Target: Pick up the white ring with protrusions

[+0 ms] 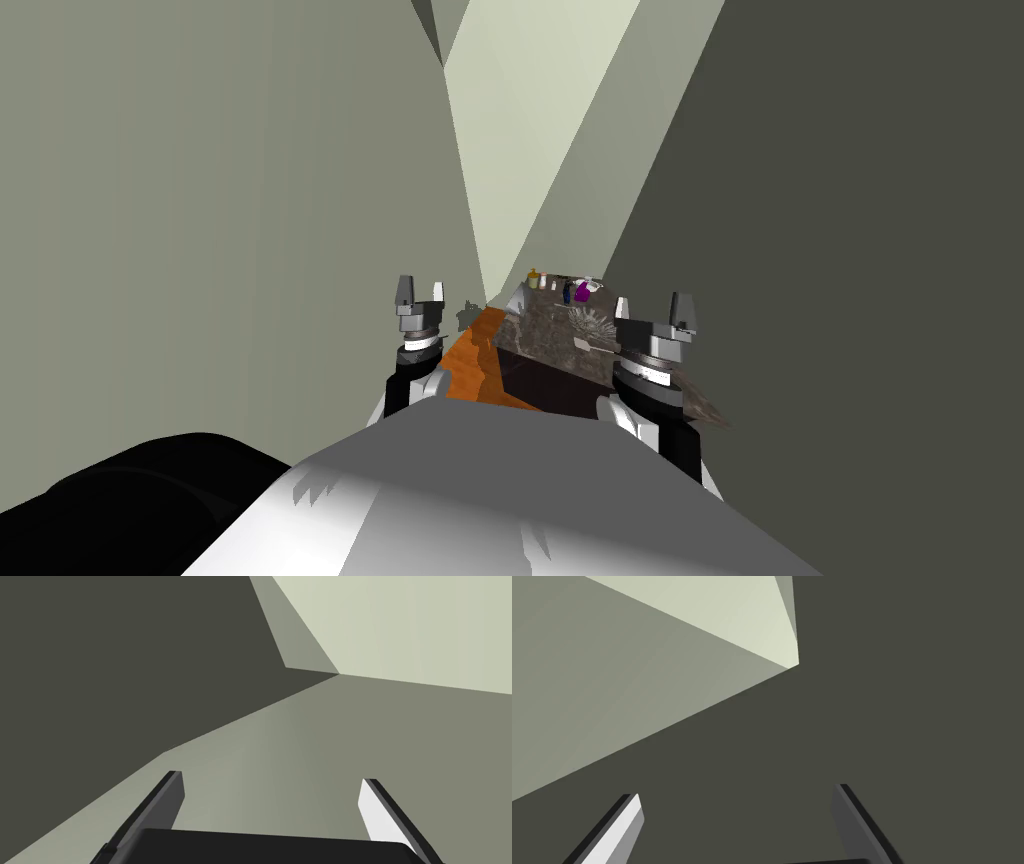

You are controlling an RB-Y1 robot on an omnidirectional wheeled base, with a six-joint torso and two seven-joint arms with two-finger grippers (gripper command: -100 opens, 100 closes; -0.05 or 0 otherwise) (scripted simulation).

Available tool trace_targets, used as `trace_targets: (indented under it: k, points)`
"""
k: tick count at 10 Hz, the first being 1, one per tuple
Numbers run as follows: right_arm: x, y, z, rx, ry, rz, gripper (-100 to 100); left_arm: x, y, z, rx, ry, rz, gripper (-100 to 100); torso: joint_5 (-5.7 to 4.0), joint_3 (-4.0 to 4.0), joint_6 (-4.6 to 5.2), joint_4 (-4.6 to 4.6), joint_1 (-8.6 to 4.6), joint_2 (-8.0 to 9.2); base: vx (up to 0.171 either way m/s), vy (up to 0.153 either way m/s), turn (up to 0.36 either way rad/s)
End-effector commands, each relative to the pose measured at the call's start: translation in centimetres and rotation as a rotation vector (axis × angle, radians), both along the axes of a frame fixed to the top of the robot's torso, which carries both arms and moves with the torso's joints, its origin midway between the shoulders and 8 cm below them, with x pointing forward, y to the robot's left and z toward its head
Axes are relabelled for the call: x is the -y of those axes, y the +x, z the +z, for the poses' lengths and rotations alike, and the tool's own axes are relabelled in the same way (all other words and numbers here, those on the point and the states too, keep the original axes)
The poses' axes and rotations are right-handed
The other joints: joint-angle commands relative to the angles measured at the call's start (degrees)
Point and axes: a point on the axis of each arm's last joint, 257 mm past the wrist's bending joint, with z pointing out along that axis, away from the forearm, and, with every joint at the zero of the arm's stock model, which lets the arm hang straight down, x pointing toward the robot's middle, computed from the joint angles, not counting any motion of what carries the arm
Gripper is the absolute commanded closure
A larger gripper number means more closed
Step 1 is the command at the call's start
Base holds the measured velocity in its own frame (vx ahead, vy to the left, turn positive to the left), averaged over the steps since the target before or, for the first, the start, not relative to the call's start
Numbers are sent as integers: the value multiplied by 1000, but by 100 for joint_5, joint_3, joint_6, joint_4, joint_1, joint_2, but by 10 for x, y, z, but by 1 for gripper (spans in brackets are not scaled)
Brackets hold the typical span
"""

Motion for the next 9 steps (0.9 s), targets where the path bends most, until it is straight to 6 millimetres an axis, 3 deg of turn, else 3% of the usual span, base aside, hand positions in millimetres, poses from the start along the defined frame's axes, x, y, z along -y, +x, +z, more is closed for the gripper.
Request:
trace_targets:
  k: [1, 5, 9]
  points:
    - [-5, 6, -5, -23, -57, 11, -100, 0, 0, 0, 0, 0, 0, 0, 0, 0, 0, 0, 0, 0, -7, 39, -5]
    - [-10, 28, -27, -104, -194, 10, -100, 0, 0, 0, 0, 0, 0, 0, 7, 2, 0, 1, 32, 4, -11, 88, -7]
    - [-2, 62, -63, -225, -363, -39, -100, 0, 0, 0, 0, 0, 0, 0, 11, -1, 0, 0, 48, -1, 1, 124, 1]
